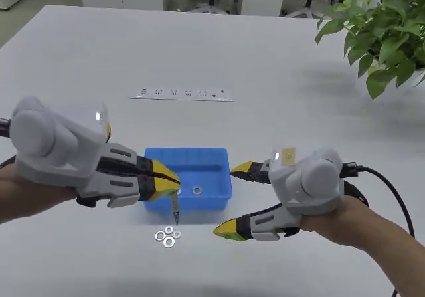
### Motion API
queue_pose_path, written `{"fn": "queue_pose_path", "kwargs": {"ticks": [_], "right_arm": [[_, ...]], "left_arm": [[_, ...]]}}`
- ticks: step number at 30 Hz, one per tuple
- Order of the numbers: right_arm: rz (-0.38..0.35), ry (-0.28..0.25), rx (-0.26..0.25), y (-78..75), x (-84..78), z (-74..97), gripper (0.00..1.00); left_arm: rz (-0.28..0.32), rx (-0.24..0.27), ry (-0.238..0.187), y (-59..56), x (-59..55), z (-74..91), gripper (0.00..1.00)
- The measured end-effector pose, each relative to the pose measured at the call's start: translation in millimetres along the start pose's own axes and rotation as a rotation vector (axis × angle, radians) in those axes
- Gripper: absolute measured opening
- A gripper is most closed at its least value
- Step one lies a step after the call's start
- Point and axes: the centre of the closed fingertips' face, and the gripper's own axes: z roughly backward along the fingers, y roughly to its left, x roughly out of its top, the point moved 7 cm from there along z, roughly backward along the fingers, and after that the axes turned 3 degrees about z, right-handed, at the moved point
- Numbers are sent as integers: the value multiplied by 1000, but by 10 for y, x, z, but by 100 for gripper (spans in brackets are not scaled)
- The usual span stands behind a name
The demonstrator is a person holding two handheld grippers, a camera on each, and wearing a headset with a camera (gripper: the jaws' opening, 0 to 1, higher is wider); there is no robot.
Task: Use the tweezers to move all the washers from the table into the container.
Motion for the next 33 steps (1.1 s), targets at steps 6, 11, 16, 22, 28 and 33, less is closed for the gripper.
{"fn": "queue_pose_path", "kwargs": {"ticks": [6,11,16,22,28,33], "right_arm": [[0,3,12,50,-17,-8,65],[4,7,19,90,-20,-18,65],[6,13,28,125,-29,-27,65],[6,18,34,149,-40,-31,65],[6,24,42,173,-53,-39,65],[9,27,45,182,-54,-39,65]], "left_arm": [[7,0,12,-46,-75,-11,5],[12,1,20,-72,-134,-24,5],[16,2,31,-94,-198,-44,5],[26,2,41,-118,-280,-69,5],[33,0,50,-125,-331,-86,5],[33,2,53,-125,-351,-91,5]]}}
